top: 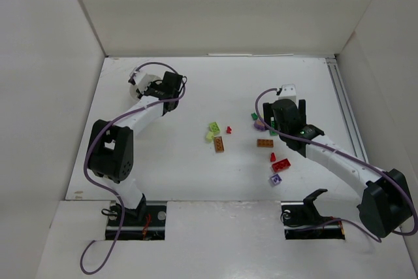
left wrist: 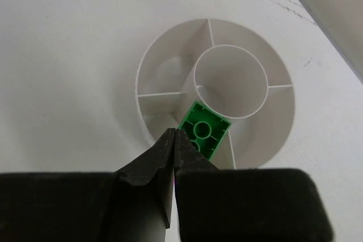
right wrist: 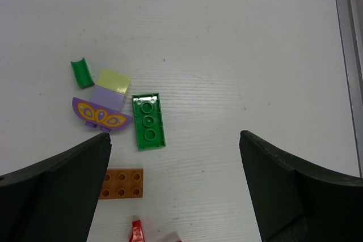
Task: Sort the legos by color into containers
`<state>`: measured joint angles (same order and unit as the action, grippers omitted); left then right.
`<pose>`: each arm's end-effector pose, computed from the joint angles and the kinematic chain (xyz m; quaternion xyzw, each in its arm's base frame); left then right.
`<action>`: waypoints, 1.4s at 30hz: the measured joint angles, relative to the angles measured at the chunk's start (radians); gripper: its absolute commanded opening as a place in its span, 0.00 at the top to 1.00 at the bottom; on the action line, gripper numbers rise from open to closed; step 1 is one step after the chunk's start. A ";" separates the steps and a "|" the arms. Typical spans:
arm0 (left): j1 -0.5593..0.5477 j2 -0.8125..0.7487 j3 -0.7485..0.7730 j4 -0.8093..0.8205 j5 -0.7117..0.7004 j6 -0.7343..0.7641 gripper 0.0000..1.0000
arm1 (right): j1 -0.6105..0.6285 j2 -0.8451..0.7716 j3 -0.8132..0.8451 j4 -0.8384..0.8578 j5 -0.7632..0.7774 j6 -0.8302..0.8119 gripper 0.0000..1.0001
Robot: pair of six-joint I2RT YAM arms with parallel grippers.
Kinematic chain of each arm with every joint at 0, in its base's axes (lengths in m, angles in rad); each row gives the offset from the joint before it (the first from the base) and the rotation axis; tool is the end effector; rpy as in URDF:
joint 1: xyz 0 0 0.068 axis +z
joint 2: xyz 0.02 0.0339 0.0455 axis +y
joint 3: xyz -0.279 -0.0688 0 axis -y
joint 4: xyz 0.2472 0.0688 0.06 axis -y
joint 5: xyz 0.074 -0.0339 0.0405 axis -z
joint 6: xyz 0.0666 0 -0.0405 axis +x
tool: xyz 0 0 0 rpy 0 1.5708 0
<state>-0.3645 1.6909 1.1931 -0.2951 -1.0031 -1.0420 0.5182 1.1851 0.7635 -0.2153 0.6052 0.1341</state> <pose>0.3716 -0.0817 0.2469 -0.4416 0.7047 0.1243 0.5413 0.2522 0.1002 0.2490 -0.0310 0.8623 -0.1144 0.4923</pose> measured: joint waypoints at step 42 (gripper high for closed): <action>-0.042 -0.275 -0.414 0.517 1.102 0.575 0.00 | -0.034 0.188 0.058 -0.070 -0.197 -0.007 0.10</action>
<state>-0.4068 1.4162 0.7795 0.2222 0.0986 -0.4667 0.4843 1.3731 0.8219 -0.2852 0.4084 0.1272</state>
